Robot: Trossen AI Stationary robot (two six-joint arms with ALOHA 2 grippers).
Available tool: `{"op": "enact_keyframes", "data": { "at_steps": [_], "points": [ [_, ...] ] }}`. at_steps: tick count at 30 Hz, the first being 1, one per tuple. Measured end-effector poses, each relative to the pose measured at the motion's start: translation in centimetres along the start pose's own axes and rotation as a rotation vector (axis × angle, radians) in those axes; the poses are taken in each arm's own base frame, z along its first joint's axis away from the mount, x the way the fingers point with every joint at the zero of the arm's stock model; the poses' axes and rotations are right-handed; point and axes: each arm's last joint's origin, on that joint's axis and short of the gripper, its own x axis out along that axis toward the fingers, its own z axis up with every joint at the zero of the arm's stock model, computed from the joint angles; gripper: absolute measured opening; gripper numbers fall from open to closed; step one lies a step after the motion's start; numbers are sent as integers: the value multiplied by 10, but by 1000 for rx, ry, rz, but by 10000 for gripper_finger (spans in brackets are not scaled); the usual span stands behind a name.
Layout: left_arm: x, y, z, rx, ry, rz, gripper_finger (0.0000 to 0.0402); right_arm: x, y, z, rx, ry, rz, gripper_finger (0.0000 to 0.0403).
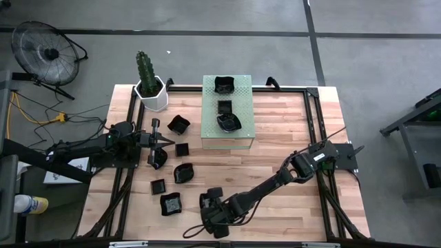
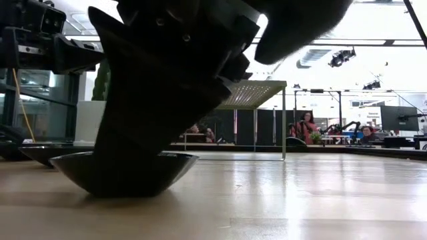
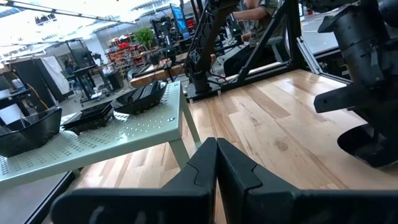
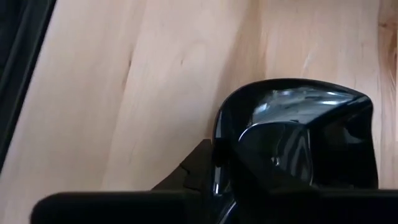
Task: Pick & Place Mini shaped plates
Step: Stack the black leaf shaped plate on top of the black leaf shaped plate on the shelf
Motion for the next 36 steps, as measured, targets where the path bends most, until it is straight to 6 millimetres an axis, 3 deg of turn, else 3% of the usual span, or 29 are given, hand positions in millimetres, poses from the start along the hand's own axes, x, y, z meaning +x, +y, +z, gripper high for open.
{"op": "enact_keyframes", "data": {
  "at_steps": [5,12,21,36],
  "points": [
    [0,0,0,0,0,0,3,-1,1,3,8,-28,9,27],
    [0,0,0,0,0,0,3,-18,-2,11,35,-66,-5,3],
    [0,0,0,0,0,0,3,-31,-3,17,74,-90,6,2],
    [0,0,0,0,0,0,3,-71,-11,32,94,-180,-34,2]
  ]
}}
